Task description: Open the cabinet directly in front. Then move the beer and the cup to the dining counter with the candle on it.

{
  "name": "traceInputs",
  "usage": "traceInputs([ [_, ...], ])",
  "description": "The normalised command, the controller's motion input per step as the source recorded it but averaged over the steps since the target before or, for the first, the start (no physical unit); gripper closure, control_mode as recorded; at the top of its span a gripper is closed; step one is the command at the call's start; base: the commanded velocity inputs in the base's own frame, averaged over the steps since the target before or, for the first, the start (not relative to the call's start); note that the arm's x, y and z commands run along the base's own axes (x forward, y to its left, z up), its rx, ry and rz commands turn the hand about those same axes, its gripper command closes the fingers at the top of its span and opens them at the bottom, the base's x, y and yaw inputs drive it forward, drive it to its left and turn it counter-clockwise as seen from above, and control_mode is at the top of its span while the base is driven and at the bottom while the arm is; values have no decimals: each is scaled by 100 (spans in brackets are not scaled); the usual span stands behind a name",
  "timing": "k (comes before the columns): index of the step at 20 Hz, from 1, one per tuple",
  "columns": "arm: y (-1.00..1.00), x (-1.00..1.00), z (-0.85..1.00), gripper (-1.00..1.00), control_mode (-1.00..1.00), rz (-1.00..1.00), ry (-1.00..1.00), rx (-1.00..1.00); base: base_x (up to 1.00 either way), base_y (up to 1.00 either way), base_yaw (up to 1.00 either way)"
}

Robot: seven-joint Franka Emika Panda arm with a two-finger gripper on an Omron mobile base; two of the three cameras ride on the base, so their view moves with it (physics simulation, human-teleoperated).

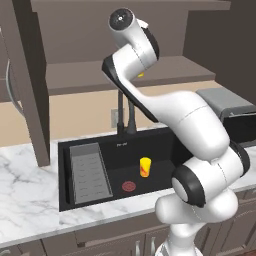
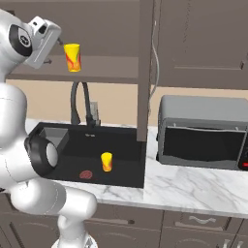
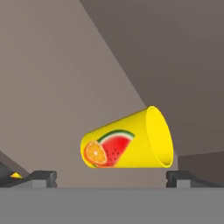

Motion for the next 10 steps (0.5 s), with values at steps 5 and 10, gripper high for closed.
traceInputs([
  [5, 0, 3, 0, -100, -100, 0, 0, 0, 0, 0, 0],
  [10, 0, 1, 0, -100, -100, 0, 0, 0, 0, 0, 0],
])
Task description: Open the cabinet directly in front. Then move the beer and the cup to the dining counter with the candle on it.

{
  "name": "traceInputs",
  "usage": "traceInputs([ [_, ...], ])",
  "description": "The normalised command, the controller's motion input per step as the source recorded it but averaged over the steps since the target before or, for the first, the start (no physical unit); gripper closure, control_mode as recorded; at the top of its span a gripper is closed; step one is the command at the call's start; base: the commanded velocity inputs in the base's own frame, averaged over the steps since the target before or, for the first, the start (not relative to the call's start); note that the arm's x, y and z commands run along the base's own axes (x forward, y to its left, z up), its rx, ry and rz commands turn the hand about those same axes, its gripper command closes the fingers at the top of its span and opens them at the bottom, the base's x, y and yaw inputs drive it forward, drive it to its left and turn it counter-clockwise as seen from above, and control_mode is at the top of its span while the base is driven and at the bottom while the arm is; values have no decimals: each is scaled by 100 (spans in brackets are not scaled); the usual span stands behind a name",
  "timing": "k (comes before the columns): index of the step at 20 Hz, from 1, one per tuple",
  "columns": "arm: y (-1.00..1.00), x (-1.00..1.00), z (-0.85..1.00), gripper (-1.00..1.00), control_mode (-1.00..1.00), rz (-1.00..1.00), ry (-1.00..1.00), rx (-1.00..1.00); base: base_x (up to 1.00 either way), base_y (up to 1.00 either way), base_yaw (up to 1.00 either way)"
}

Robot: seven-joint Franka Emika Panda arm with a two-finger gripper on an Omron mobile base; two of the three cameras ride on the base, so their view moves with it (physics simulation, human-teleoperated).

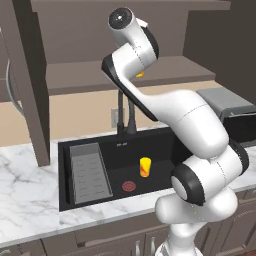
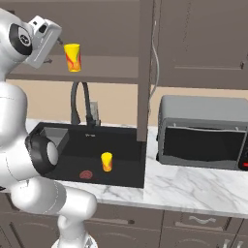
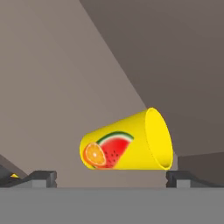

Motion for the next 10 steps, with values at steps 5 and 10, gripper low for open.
traceInputs([
  [5, -3, 2, 0, -100, -100, 0, 0, 0, 0, 0, 0],
  [10, -8, 8, 0, -100, -100, 0, 0, 0, 0, 0, 0],
])
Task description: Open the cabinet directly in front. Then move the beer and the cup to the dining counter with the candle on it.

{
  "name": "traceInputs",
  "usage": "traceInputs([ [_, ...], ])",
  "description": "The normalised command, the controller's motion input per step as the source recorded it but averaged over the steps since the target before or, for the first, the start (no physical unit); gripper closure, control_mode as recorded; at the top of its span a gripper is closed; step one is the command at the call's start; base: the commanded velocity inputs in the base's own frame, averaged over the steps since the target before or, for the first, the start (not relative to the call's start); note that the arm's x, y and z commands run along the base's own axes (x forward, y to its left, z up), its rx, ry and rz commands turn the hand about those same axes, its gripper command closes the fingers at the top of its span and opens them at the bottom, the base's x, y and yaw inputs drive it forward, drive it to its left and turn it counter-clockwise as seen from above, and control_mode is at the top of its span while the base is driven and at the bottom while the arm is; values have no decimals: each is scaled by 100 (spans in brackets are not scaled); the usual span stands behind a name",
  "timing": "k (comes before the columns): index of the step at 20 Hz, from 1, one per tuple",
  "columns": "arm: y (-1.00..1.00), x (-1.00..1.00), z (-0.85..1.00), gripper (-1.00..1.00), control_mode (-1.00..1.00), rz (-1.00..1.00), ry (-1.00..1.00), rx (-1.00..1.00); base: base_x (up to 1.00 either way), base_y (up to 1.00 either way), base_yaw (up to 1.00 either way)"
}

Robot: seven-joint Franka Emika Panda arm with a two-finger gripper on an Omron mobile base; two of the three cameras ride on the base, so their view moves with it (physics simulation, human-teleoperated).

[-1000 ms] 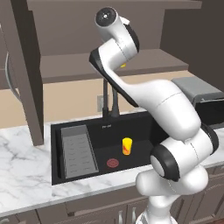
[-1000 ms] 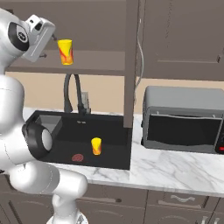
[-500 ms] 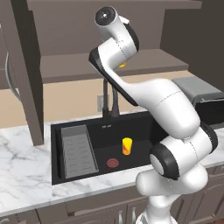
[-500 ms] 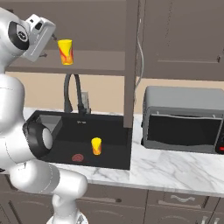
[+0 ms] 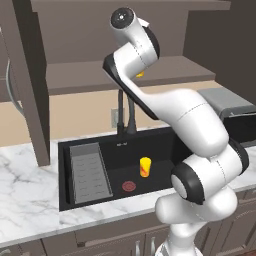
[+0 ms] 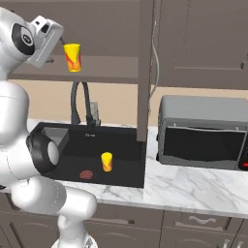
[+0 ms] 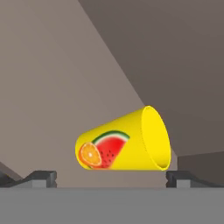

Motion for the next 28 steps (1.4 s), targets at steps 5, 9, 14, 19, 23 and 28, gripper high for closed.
traceInputs([
  [5, -8, 5, 0, -100, -100, 0, 0, 0, 0, 0, 0],
  [9, -6, 11, 0, -100, -100, 0, 0, 0, 0, 0, 0],
  [14, -8, 14, -2, -100, -100, 0, 0, 0, 0, 0, 0],
  [19, -2, 15, -2, -100, -100, 0, 0, 0, 0, 0, 0],
  [23, -3, 13, -3, -100, -100, 0, 1, 0, 0, 0, 0],
  [28, 0, 14, -5, -100, -100, 0, 2, 0, 0, 0, 0],
])
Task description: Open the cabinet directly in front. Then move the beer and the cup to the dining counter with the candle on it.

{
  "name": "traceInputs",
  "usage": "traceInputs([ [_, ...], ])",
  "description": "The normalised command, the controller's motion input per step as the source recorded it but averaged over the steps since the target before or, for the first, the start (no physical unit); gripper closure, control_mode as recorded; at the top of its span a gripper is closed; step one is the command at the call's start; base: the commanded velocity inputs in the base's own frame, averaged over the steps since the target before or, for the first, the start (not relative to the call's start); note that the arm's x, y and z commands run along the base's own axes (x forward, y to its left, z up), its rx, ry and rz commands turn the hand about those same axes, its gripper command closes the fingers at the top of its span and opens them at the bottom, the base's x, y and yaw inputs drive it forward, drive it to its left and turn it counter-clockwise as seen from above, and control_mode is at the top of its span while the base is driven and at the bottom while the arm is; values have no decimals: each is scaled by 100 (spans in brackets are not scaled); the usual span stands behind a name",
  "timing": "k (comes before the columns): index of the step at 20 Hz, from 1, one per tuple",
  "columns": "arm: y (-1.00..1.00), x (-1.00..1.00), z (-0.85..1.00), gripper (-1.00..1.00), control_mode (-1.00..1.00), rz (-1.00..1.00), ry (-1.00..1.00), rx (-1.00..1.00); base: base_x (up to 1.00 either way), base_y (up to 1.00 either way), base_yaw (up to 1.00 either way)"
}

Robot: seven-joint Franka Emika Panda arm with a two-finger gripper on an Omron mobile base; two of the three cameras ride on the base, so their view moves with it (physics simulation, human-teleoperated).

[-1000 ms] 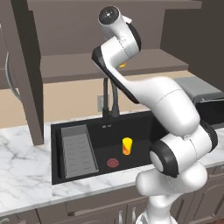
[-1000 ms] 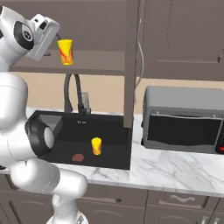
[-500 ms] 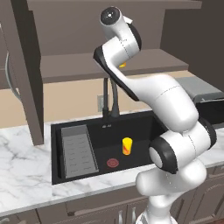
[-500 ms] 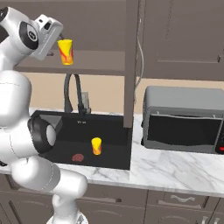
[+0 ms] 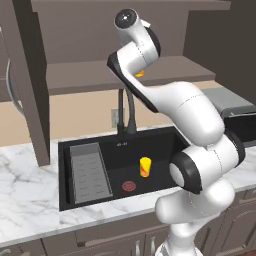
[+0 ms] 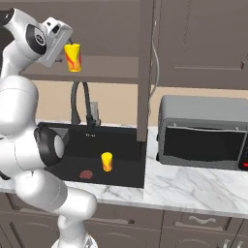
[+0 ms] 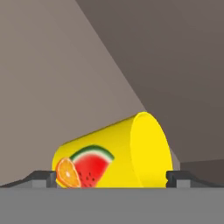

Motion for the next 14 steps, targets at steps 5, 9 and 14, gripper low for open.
traceInputs([
  [5, -3, 11, -5, -100, -100, 0, 2, 0, 0, 0, 0],
  [9, -3, 9, -4, -100, -100, 0, 1, 0, 0, 0, 0],
  [14, -3, 7, -5, -100, -100, 0, 1, 0, 0, 0, 0],
])
